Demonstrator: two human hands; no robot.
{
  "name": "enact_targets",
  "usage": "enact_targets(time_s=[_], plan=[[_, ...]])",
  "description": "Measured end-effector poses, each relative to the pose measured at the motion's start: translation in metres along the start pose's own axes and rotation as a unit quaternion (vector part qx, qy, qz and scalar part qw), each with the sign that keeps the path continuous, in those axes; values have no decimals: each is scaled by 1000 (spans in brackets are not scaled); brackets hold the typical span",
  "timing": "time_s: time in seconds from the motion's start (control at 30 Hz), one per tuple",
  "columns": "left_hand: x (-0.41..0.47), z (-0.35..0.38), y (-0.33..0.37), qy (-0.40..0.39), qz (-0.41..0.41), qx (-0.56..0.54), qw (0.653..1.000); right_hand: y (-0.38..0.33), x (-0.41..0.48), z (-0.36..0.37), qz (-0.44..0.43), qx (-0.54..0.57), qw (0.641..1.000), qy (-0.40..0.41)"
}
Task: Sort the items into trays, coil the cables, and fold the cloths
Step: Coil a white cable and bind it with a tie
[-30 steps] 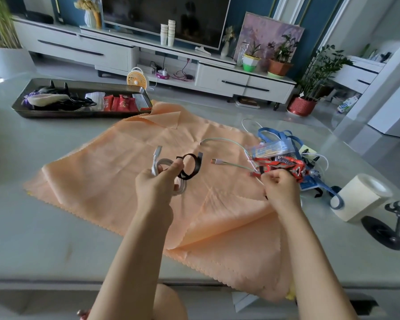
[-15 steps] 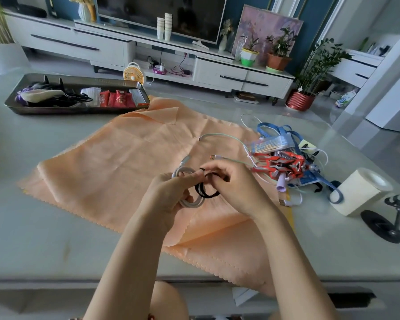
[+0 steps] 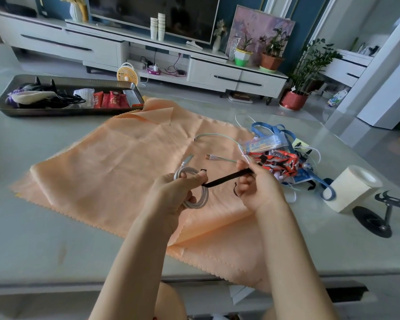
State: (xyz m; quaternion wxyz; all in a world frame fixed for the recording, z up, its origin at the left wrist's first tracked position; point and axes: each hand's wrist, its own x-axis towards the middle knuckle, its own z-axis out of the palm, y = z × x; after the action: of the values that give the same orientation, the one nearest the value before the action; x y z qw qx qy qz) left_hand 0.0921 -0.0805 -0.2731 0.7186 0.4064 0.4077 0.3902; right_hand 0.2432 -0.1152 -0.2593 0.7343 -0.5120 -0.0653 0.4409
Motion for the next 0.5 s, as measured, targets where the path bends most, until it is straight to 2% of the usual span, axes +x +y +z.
enact_targets(time_s=[0.17,0.27,0.33,0.4,0.5], plan=[[0,-9,1,19,17,14,1000,-17,8,-20,-37,18,998,44],[1,-9,2,25,19,5,999,-28,9,-37,-88,-108,988,72],[1,-7,1,24,19,4,1000,-31,10,-46,-115,-275,952,68],[2,-6,0,24,16,6,1000,-28,11,-50,-134,-424,895,40],[5,-7,-1,30,10,5,999,-19,14,-48,-152,-567,810,3]])
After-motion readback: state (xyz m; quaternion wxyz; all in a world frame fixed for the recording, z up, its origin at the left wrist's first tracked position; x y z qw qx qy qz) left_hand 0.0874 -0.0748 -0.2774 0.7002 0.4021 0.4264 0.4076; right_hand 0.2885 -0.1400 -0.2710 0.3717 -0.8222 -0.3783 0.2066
